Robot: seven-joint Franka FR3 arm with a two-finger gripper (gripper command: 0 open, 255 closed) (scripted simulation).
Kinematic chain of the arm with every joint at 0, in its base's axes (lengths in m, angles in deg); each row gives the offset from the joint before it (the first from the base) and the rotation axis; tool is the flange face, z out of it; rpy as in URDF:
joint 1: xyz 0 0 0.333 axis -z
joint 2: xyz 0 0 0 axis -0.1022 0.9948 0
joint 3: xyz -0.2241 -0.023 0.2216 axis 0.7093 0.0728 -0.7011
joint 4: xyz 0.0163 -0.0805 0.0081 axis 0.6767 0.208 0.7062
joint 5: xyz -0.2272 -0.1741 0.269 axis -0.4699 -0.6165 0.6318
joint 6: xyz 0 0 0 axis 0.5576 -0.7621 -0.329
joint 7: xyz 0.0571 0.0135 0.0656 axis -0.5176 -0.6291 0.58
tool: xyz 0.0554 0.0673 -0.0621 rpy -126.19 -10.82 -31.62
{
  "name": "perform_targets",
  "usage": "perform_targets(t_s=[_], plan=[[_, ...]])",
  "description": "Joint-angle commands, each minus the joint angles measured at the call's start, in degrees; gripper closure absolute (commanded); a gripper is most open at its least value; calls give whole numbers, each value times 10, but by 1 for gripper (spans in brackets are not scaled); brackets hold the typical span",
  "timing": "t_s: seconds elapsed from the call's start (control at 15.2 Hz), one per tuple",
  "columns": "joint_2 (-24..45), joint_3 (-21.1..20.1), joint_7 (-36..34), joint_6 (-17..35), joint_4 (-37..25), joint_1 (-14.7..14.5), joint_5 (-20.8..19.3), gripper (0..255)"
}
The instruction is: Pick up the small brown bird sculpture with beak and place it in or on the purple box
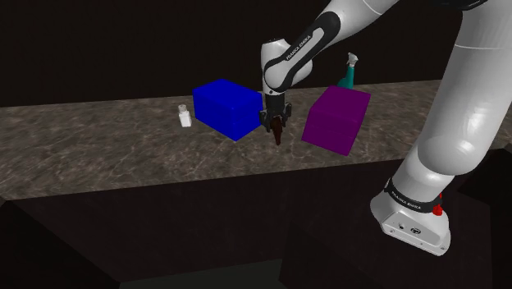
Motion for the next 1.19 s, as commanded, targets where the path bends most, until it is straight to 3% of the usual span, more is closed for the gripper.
perform_targets(t_s=[0.0,1.12], plan=[[-6,0,0,-7,-1,0,0,255],[-88,-1,6,-132,-44,1,7,255]])
